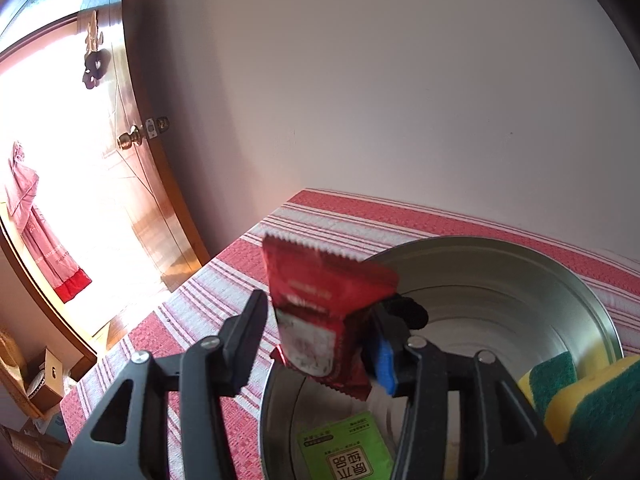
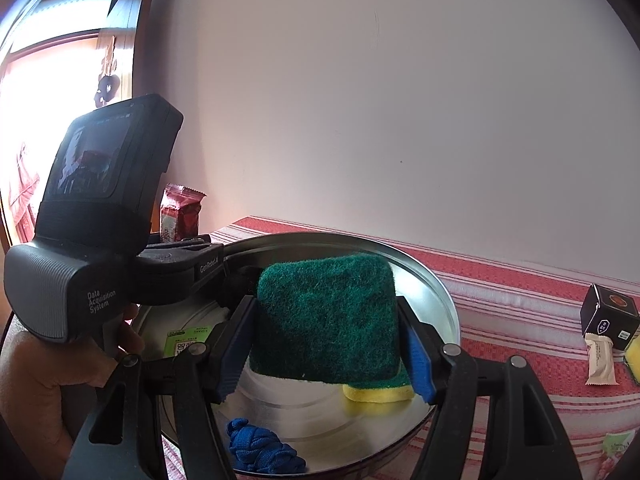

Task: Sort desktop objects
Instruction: 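Carry both items over the silver tin and open both tools to drop them, then withdraw both open tools from the tin toward the remaining objects, then grasp the PULADA candy pack with the left tool while the right tool grasps the brown snack bag, then carry both packs over the silver tin and open both tools to release them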

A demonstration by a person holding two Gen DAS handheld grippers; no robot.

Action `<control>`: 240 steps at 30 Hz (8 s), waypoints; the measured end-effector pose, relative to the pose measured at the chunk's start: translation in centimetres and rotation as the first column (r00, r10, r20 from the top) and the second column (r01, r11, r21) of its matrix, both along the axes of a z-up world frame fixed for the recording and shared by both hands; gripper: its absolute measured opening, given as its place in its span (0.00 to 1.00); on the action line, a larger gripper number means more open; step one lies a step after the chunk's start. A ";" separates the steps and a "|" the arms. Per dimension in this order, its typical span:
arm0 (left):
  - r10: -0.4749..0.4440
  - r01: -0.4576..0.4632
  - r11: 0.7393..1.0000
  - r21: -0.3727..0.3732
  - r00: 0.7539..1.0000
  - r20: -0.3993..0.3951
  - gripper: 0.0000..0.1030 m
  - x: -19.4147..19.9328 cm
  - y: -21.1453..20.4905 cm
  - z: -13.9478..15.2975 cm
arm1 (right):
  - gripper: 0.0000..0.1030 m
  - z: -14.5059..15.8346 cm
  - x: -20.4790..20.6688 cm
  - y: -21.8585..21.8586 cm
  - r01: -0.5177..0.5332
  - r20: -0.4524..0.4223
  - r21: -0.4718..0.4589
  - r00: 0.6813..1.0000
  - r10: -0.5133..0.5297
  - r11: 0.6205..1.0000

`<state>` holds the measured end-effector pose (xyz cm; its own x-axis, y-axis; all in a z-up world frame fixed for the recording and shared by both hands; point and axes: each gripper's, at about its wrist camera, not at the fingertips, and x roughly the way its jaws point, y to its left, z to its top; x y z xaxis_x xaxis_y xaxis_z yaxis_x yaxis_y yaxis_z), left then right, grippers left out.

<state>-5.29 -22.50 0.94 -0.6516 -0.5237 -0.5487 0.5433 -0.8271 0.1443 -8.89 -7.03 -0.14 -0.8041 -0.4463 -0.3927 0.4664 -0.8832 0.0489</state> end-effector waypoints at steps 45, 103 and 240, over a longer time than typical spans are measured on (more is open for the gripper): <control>-0.192 0.216 0.974 0.067 0.947 -0.259 0.99 2.0 4.4 2.1 | 0.95 1.3 3.0 10.5 0.435 -0.182 -0.031 0.883 -0.434 0.900; -0.879 0.816 0.476 0.329 0.453 0.150 0.80 2.8 36.0 -6.1 | 0.95 2.8 5.8 35.8 0.794 -0.156 -0.197 0.554 -0.818 0.576; -0.184 0.192 0.971 0.145 0.981 -0.065 0.46 -0.1 1.5 0.3 | 0.40 1.5 -7.3 -1.9 0.145 0.007 0.026 0.989 -0.145 0.989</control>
<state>-5.40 -21.05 1.24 -0.7595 -0.3037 -0.5752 0.3795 -0.9251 -0.0126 -16.17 -8.88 1.40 -0.8561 -0.3153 -0.4095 0.3330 -0.9425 0.0294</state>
